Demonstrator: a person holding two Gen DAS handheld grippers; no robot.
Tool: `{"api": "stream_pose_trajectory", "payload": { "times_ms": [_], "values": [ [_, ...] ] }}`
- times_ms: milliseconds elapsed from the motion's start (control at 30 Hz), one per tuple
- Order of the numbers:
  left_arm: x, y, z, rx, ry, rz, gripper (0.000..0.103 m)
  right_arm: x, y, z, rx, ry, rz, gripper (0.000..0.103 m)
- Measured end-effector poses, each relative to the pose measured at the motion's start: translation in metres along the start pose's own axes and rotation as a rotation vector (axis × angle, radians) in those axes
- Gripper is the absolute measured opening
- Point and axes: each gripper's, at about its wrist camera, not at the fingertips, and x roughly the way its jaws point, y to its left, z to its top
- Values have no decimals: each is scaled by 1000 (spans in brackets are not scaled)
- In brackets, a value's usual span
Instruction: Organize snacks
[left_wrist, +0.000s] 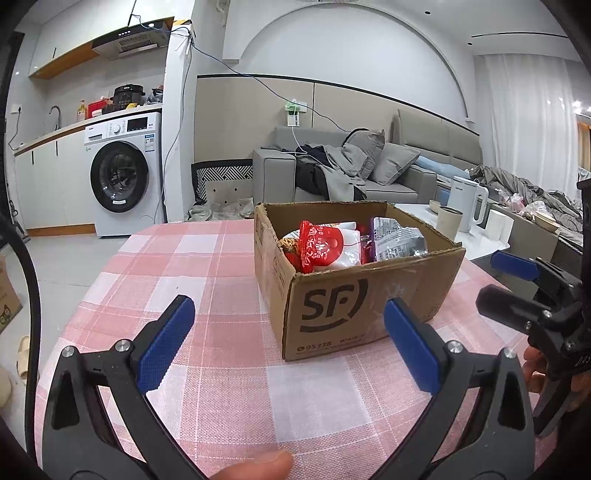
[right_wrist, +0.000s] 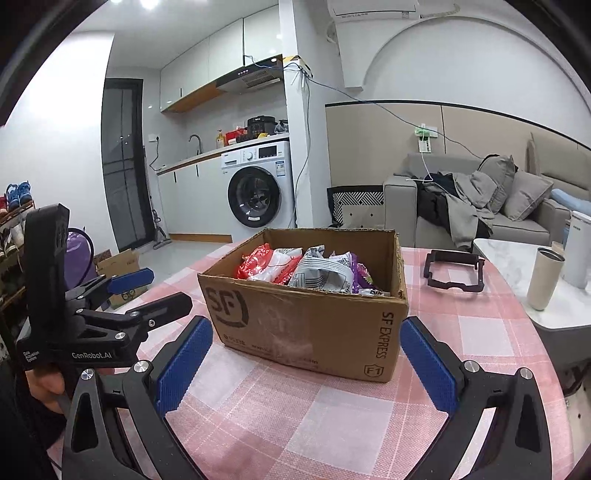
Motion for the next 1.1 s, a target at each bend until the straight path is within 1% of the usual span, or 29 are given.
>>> {"api": "stream_pose_trajectory", "payload": {
  "times_ms": [167,233,567,1100],
  "values": [
    [-2,-4,-3,13,-16,-4,102,-1,0,-6,-19,-33,-40,103],
    [-4,-6,-2,20,-25,-10,102,-1,0,-7,-16,-32,-46,103],
    [-2,-8,-2,17,-21,-15,102,-3,0,-7,-24,-52,-51,103],
    [0,-5,-2,7,-15,-11,102,-2,-4,-6,-9,-46,-50,103]
  ]
}}
